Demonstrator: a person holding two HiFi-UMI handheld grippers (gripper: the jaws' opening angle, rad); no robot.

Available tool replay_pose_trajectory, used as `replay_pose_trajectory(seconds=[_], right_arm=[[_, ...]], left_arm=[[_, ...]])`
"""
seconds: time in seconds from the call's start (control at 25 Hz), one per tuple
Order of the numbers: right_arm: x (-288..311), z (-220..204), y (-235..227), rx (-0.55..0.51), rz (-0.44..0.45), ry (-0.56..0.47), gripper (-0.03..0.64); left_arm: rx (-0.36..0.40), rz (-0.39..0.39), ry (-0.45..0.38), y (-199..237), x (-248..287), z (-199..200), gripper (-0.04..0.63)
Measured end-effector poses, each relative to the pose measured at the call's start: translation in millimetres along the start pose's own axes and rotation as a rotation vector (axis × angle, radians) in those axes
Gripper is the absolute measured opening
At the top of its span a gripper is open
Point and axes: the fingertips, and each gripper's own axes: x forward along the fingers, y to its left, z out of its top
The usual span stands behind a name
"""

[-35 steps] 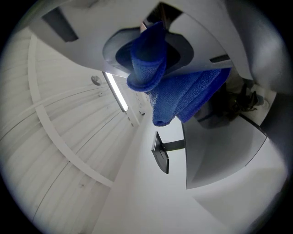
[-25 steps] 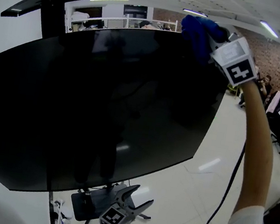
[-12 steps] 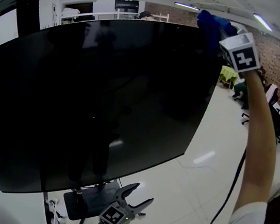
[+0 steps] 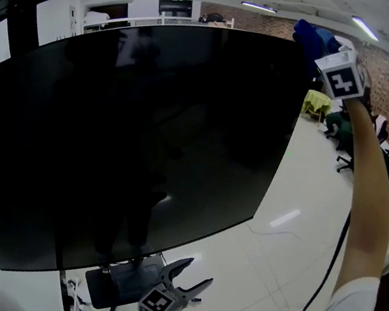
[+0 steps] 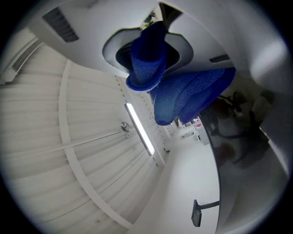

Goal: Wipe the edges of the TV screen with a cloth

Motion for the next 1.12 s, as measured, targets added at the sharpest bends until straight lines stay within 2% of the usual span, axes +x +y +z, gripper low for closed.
replay_pose_trajectory(seconds=[0.08,0.2,0.32,0.48,0.76,1.0,1.12], right_arm=[[3.9,-14.3,-3.1,0.07,0.018,0.01,0.075],[10.1,-49.5,3.1,0.299,0.092,0.019,0.075],[-0.5,-60.7,21.8,0.502,0.175,-0.058,0.075],[-19.6,-67.8,49.5,0.652,0.247,-0.129,0.077],[-34.3,-143.9,152.0,0.67,0.384,-0.037,0.075],[-57.8,-200.0,232.4,0.619,0.443,0.017,0.075],[-71.6,-226.0,272.8,0.639,0.459,0.036,0.074]], left_arm=[[-0.009,0.003,0.004,1.0,3.8,-2.7,0.316],[-0.013,-0.006,0.012,-2.8,10.5,-7.5,0.316],[-0.021,-0.026,0.026,-9.7,16.8,-14.0,0.316],[-0.02,-0.051,0.046,-17.6,22.6,-18.8,0.316],[-0.035,-0.086,0.073,-28.7,30.1,-30.1,0.316],[-0.052,-0.091,0.101,-31.1,35.5,-43.5,0.316],[-0.062,-0.099,0.119,-31.8,35.7,-54.4,0.316]])
